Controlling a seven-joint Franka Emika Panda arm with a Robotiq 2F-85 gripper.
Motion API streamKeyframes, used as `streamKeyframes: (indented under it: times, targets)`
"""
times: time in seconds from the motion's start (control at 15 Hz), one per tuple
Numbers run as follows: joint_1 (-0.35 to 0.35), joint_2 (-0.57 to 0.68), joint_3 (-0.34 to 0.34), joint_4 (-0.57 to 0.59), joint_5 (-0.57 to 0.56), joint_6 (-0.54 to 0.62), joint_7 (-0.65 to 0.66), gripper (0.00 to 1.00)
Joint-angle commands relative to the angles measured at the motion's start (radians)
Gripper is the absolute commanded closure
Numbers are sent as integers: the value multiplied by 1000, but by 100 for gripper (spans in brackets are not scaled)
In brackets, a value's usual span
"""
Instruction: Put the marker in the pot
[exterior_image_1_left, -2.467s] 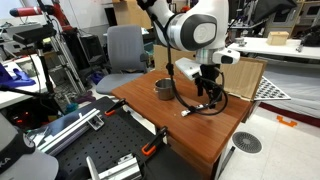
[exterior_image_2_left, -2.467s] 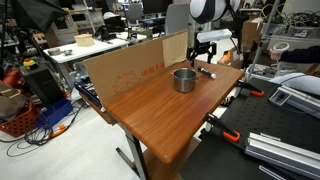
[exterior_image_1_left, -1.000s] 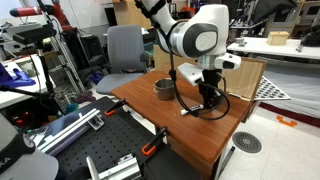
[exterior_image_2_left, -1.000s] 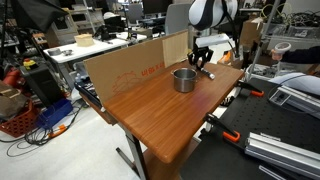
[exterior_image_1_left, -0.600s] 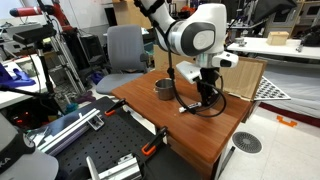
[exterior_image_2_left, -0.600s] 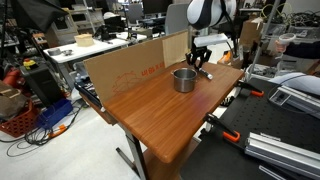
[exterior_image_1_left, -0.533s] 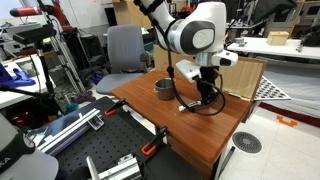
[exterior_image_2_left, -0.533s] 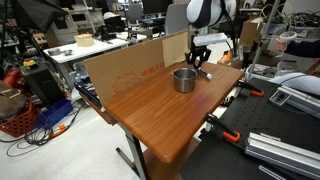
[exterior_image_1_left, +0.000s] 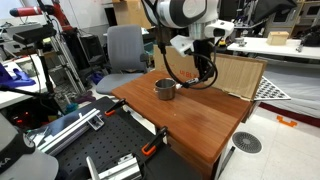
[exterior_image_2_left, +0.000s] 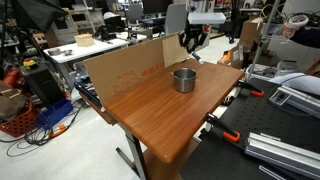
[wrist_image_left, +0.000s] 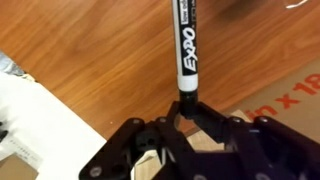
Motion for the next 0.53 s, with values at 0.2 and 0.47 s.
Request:
streamKeyframes:
  times: [0.2, 0.47]
  targets:
    - [129, -171, -50, -140, -133, 143, 216, 94]
    - [206, -199, -91, -198, -276, 256, 391, 94]
